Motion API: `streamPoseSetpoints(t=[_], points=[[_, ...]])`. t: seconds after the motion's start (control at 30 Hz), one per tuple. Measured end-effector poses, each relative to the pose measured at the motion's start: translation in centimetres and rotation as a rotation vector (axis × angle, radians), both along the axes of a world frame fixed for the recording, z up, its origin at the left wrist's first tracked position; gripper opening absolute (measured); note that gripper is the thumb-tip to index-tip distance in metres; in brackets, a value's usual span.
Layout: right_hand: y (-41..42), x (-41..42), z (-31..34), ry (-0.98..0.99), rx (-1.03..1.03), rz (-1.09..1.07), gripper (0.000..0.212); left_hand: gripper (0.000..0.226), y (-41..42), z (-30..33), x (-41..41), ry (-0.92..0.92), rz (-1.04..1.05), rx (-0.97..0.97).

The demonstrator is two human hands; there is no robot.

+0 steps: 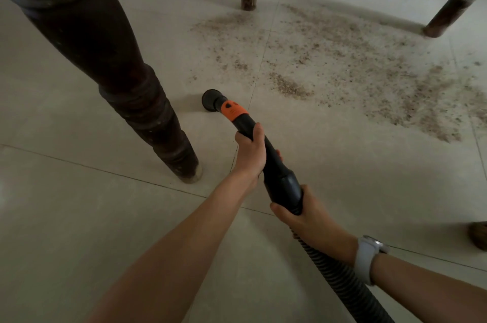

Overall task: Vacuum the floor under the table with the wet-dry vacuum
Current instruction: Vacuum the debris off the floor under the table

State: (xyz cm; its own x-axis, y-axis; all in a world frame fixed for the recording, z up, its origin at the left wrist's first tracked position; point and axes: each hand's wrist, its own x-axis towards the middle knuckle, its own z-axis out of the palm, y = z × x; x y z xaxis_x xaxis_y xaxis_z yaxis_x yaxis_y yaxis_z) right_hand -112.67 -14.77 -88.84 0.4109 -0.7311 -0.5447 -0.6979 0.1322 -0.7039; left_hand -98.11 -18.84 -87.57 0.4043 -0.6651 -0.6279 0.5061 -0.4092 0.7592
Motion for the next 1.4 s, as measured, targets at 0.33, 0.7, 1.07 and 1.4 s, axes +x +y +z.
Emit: streamPoseSetpoints(t=[0.33, 0.7, 1.07, 1.4], points=[[-4.8, 8.6, 1.4, 0.081, -0.15, 0.151, 0.051, 0.056, -3.4, 0.8, 7.3, -0.155, 0.176, 0.049], [-5.5, 9.5, 1.4, 0.127, -0.167, 0.154, 0.046, 0.06, -4.5, 1.3, 7.5, -0.197, 0.101, 0.046], [-3.9, 4.7, 1.5, 0.158, -0.175, 0.123, 0.044, 0.055, -2.7, 0.6, 3.5, -0.143, 0.026, -0.014], [-4.2, 1.1, 2.5, 0.176, -0.168, 0.13, 0.05, 0.057, -3.0, 1.2, 0.3, -0.092, -0.01, -0.006]])
